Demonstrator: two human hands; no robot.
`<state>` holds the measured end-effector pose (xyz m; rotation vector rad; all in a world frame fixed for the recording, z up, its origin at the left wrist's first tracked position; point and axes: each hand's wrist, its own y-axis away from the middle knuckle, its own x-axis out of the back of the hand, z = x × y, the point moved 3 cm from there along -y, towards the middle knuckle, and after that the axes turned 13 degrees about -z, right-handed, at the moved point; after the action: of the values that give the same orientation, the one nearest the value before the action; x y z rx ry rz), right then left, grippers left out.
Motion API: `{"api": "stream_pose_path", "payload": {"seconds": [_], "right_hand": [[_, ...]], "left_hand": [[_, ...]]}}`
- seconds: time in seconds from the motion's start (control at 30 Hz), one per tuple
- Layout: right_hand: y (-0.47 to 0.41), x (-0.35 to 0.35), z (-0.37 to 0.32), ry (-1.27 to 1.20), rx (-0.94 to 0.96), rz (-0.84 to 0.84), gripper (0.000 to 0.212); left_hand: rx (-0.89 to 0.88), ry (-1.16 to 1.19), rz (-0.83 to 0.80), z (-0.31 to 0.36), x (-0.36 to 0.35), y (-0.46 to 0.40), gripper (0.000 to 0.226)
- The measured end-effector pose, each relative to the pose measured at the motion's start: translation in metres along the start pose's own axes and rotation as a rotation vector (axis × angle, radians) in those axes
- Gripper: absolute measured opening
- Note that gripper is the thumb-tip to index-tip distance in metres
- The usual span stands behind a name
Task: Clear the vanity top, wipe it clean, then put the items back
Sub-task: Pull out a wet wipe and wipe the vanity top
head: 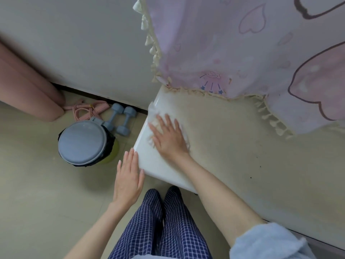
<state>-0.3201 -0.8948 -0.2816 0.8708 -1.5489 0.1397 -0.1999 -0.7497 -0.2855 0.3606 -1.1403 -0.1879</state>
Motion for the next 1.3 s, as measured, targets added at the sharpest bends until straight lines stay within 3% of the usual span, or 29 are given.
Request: {"api": "stream_pose_path", "payload": {"seconds": [0.1, 0.33, 0.53, 0.83, 1.03, 1.2, 1.3], "right_hand": [[0.052, -0.022, 0.005, -0.031, 0.060, 0.018, 0.048], [0.163, -0.054, 0.081, -0.090, -0.279, 0.107, 0.049], [0.170, -0.060, 0.079, -0.120, -0.362, 0.112, 0.052], [0.069, -0.045, -0.041, -0.088, 0.031, 0.053, 0.052], [0.036, -0.038, -0.110, -0.011, 0.506, 0.006, 0.042], [0.036, -0.020, -0.142, -0.172, 0.547, -0.024, 0.055], [0.040, -0.012, -0.168, -0.208, 0.577, -0.025, 0.036]], "left_hand": [[0.015, 0.026, -0.001, 0.001, -0.002, -0.001, 0.063], [0.015, 0.022, -0.005, -0.001, -0.004, -0.002, 0.064], [0.031, 0.030, 0.009, -0.001, -0.003, -0.002, 0.065], [0.032, 0.085, 0.080, -0.005, 0.010, 0.025, 0.060], [0.175, 0.135, 0.148, -0.032, 0.013, 0.069, 0.062], [0.295, 0.164, 0.235, -0.063, 0.022, 0.105, 0.063], [0.295, 0.204, 0.283, -0.076, 0.030, 0.120, 0.064]]}}
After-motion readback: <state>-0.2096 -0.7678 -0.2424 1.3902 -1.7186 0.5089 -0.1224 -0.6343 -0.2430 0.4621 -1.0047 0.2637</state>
